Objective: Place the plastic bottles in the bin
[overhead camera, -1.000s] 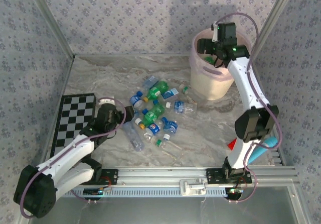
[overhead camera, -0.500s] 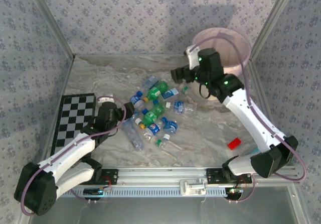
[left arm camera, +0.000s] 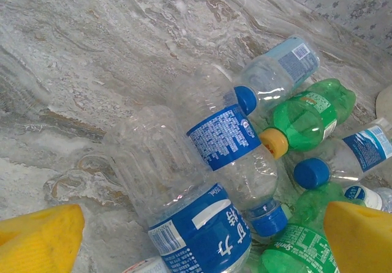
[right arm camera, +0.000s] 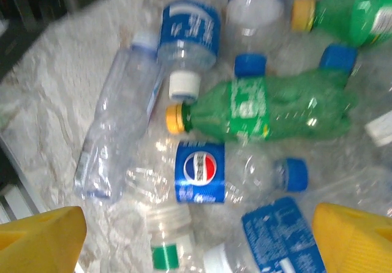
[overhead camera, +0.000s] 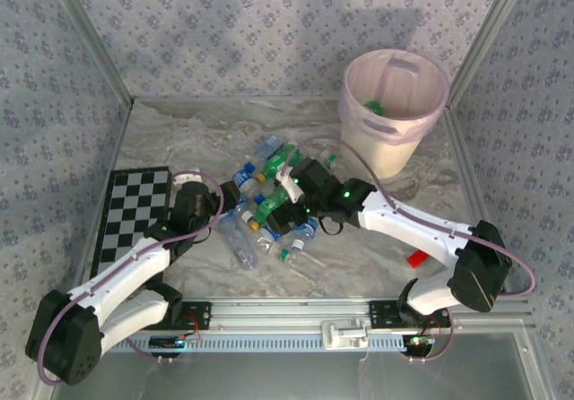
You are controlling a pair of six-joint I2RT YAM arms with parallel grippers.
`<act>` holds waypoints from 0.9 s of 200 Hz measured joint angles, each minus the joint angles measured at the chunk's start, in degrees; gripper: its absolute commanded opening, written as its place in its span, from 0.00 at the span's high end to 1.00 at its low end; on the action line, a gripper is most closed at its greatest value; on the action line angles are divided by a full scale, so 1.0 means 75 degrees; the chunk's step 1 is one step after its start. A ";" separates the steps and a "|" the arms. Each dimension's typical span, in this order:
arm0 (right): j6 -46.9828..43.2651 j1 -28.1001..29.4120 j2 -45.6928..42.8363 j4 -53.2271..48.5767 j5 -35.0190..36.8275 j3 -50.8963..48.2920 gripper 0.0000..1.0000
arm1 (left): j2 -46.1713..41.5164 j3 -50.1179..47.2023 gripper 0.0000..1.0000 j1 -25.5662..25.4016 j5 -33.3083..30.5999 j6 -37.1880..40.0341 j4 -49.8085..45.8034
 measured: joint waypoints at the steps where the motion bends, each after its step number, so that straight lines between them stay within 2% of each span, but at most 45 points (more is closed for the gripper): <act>1: 0.0023 0.0026 0.0000 -0.0015 0.0023 -0.0020 0.03 | 0.0003 0.0000 0.00 0.0003 0.0003 -0.0003 0.0003; 55: 0.0956 0.0909 -0.0029 -0.0979 0.0927 -0.0825 0.03 | 0.0405 0.0009 0.00 0.0009 -0.0050 -0.0029 0.0035; 97: 0.1294 0.1413 0.0198 -0.1553 0.1463 -0.0933 0.05 | 0.0848 0.0108 0.00 0.0009 -0.0006 -0.0087 0.0134; 180: 0.1338 0.1757 0.1250 -0.1335 0.1317 -0.1008 0.13 | 0.0842 0.0248 0.00 0.0032 0.0003 -0.0105 0.0184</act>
